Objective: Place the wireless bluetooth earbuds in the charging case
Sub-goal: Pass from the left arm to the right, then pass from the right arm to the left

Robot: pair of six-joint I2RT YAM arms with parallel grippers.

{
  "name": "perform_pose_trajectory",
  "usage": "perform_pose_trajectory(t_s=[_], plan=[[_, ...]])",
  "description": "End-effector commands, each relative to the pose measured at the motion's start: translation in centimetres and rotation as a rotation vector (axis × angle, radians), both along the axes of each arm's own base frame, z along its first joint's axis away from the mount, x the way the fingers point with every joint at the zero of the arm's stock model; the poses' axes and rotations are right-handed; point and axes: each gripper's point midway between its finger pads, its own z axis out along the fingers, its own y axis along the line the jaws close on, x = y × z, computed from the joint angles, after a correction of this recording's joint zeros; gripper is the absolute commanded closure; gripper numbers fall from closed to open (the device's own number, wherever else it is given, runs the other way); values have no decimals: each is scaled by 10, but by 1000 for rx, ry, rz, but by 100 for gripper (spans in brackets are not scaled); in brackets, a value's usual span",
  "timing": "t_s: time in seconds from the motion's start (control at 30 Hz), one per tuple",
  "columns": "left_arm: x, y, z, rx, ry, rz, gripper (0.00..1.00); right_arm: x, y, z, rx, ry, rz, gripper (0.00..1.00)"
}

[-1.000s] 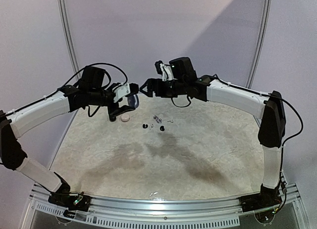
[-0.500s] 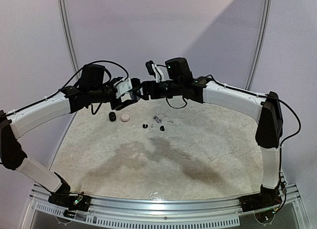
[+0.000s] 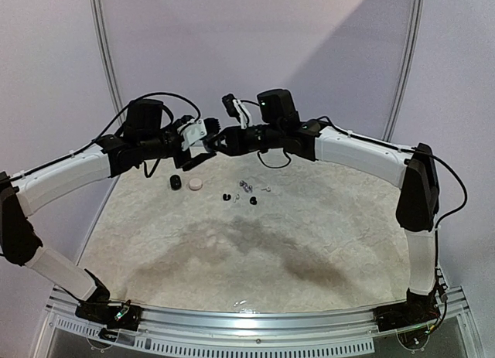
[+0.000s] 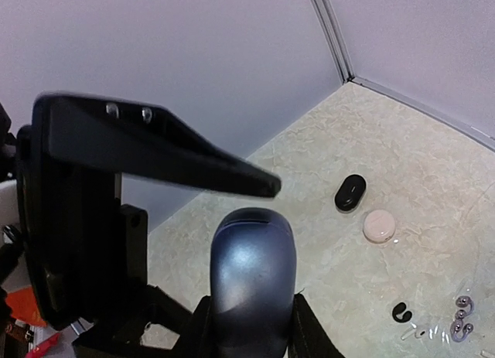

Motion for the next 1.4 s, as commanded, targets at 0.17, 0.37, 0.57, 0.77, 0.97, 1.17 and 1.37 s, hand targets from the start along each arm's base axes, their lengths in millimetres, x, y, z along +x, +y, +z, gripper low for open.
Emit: perform_pose_trajectory(t_s=[0.17, 0.37, 0.57, 0.77, 0.97, 1.17, 1.37], plan=[[-93, 4, -34, -10, 471, -332, 1, -21, -30, -37, -292, -172, 135, 100], [-115, -1, -27, -102, 630, -389, 7, -46, -35, -26, -280, -349, 291, 100], [-107, -8, -13, -173, 619, -385, 14, -64, -32, -16, -257, -473, 373, 100], [-108, -8, -12, -178, 607, -402, 25, -65, -29, -14, -257, -508, 382, 100], [-92, -6, -10, -213, 612, -308, 29, -73, -28, -13, -274, -559, 412, 100], [-75, 3, -9, -225, 578, -267, 28, -76, -31, -8, -281, -570, 414, 100], [-78, -3, -21, -183, 585, -277, 38, -81, -25, 1, -255, -607, 419, 100]])
